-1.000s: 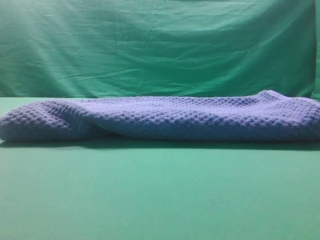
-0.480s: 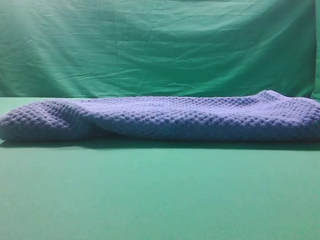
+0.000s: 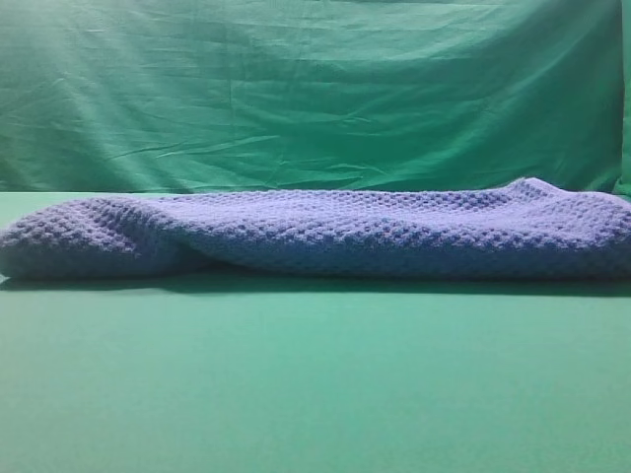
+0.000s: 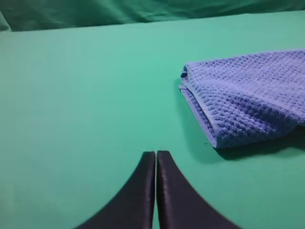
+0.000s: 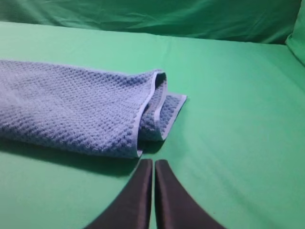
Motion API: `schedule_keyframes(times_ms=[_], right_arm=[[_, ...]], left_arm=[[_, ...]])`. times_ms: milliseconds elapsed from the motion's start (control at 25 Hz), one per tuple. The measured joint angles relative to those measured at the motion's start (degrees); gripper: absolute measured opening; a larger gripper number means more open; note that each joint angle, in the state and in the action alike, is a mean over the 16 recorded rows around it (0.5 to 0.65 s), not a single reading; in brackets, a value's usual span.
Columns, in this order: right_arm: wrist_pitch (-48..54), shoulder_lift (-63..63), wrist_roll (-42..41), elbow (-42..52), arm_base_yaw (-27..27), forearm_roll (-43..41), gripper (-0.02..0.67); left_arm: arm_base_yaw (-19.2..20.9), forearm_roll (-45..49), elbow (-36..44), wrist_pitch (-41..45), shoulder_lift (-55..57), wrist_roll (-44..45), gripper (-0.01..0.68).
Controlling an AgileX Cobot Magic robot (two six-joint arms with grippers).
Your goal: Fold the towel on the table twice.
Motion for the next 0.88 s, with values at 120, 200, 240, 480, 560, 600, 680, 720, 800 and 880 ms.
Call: schedule_keyframes(times_ms=[120,200,240,480,560,600,680,720,800,880], right_arm=[[0.06,0.0,0.0,1.25,0.0,-0.08,0.0],[0.27,0.0,0.0,1.77,0.0,-0.11,0.0],[0.4,0.0,0.0,1.95,0.0,-0.12,0.0],[1.18,0.0,-0.01,2.2,0.0,-0.16,0.0],[1.44,0.0,-0.03,2.2,0.0,-0.17,0.0],[1.56,0.0,-0.04,2.2,0.0,-0.17,0.0],[1.66,0.0,-0.07,2.2,0.0,-0.18,0.0],[1.69,0.0,-0.08,2.2,0.0,-0.18,0.0],[1.72,0.0,-0.1,2.2,0.0,-0.18,0.0],[1.75,0.0,-0.12,2.2,0.0,-0.18,0.0]], left_arm=[[0.0,1.04,0.26,-0.5,-0.99,0.0,0.0],[0.0,1.6,0.26,-0.58,-1.45,0.0,0.0],[0.0,1.88,0.26,-0.53,-1.6,0.0,0.0],[0.0,2.9,0.24,0.83,-1.75,0.03,0.0],[0.0,3.05,0.23,1.38,-1.75,0.05,0.0],[0.0,3.07,0.22,1.65,-1.75,0.06,0.0],[0.0,3.08,0.21,2.2,-1.75,0.1,0.0],[0.0,3.08,0.2,2.48,-1.75,0.13,0.0],[0.0,3.09,0.19,3.0,-1.75,0.17,0.0],[0.0,3.09,0.17,3.4,-1.75,0.22,0.0]])
